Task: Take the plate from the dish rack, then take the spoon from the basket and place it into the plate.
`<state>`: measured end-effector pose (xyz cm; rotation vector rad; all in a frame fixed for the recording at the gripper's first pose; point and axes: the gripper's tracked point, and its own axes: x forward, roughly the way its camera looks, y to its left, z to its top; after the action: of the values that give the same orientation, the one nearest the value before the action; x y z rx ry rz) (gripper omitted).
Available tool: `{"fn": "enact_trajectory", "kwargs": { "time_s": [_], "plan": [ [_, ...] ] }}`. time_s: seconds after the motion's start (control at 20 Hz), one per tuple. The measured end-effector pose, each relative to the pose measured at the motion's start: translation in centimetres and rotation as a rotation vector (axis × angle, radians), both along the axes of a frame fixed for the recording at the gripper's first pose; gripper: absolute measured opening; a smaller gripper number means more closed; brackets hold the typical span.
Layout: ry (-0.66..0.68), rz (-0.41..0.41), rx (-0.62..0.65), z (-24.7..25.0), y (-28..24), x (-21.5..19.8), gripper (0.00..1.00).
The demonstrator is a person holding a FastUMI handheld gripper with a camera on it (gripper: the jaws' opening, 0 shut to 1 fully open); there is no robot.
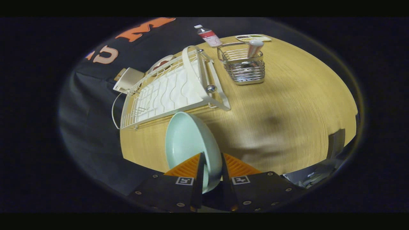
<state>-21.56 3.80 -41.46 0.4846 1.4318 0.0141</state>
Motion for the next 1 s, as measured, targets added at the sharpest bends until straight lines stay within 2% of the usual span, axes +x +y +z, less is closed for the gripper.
{"fn": "enact_trajectory", "kwargs": {
  "time_s": [0.2,0.4,0.5,0.6,0.75,0.85,1.0],
  "plan": [
    [-0.036,-0.05,0.028,-0.4,-0.7,1.0,0.29],
    [-0.214,-0.111,-0.029,0.9,-3.2,4.8,0.3],
    [-0.33,-0.123,-0.091,1.8,-4.8,7.0,0.38],
    [-0.463,-0.12,-0.165,3.0,-6.5,9.2,0.44],
    [-0.687,-0.084,-0.273,5.2,-8.4,12.2,0.45],
    [-0.721,-0.061,-0.354,4.8,-9.6,12.9,0.45],
    [-0.737,-0.024,-0.411,3.7,-10.4,13.9,0.45]
  ]
}}
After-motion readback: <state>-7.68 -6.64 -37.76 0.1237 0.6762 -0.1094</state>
